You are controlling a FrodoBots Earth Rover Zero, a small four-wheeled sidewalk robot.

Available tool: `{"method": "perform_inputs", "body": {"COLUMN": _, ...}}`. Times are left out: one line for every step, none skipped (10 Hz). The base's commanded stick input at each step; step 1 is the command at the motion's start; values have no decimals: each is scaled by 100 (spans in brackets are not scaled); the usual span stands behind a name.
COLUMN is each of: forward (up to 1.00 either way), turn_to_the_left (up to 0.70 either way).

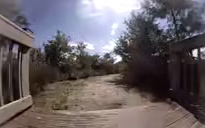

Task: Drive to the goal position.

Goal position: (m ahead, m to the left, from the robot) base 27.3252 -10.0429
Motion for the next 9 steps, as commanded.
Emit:
{"method": "perform_inputs", "body": {"forward": 70, "turn_to_the_left": -27}}
{"method": "perform_inputs", "body": {"forward": 70, "turn_to_the_left": -27}}
{"method": "perform_inputs", "body": {"forward": 70, "turn_to_the_left": 0}}
{"method": "perform_inputs", "body": {"forward": 70, "turn_to_the_left": 0}}
{"method": "perform_inputs", "body": {"forward": 70, "turn_to_the_left": 0}}
{"method": "perform_inputs", "body": {"forward": 70, "turn_to_the_left": 0}}
{"method": "perform_inputs", "body": {"forward": 70, "turn_to_the_left": 0}}
{"method": "perform_inputs", "body": {"forward": 70, "turn_to_the_left": 0}}
{"method": "perform_inputs", "body": {"forward": 70, "turn_to_the_left": 0}}
